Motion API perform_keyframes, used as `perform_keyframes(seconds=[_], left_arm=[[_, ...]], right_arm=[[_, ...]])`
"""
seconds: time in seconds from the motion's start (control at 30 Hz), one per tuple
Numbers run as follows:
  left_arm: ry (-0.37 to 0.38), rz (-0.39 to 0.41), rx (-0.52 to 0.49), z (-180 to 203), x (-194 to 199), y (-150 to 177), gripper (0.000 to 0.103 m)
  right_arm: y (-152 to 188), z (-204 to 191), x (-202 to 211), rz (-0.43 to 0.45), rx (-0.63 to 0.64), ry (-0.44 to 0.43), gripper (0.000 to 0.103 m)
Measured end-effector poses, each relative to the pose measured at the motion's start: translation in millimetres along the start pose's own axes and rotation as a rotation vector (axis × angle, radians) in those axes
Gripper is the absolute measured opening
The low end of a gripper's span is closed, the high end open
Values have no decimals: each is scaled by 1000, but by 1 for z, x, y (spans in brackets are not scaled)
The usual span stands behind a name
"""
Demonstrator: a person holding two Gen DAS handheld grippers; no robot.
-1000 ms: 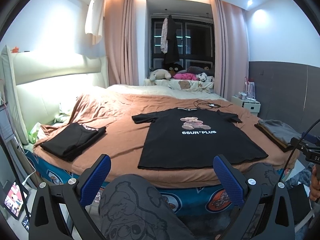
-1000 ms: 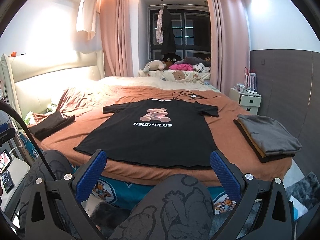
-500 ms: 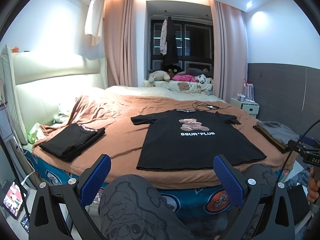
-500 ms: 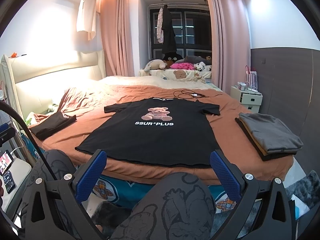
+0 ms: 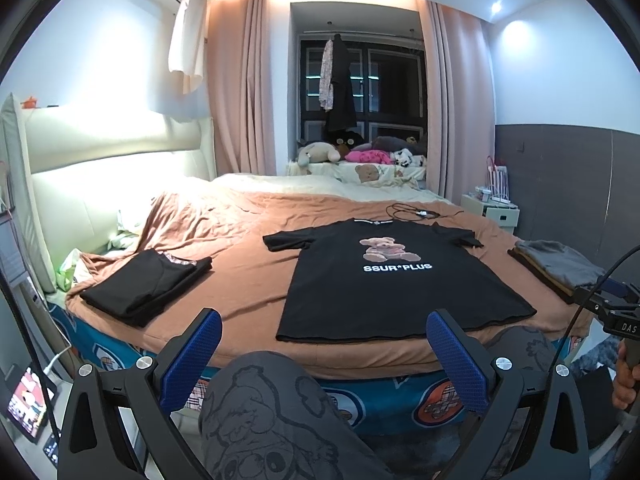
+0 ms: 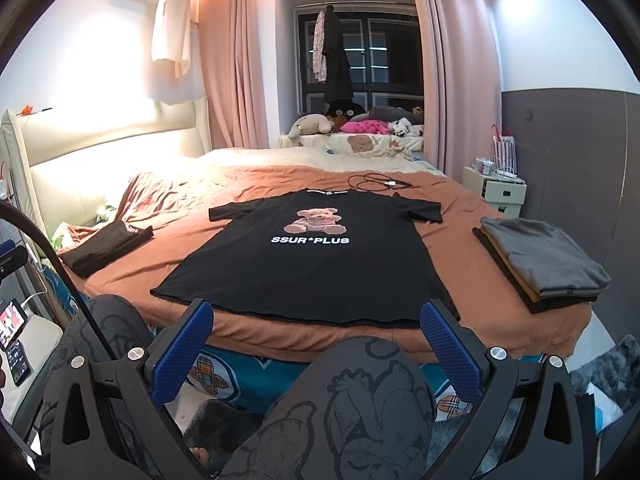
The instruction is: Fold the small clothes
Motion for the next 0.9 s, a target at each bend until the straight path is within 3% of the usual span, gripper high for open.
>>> perform_keyframes(seconds=[0.57,0.9], left_arm=[[16,-34,6,-22,-38,-15,103],[29,-72,15,-38,-93,-32,103]], right_arm=[[-10,-3,-37,-63,-33,-34,103],[-31,-4,-72,-86,-35,-37,103]])
Point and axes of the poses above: each gripper's, at about its wrist camera, not at the fingertips, and x roughly against the way its jaws point, z to its right, y to its underside, the point moved 7 cm from there along -x, roughly the way its jaws point, and after that the axes turned 10 degrees about y, right-handed, at the moved point
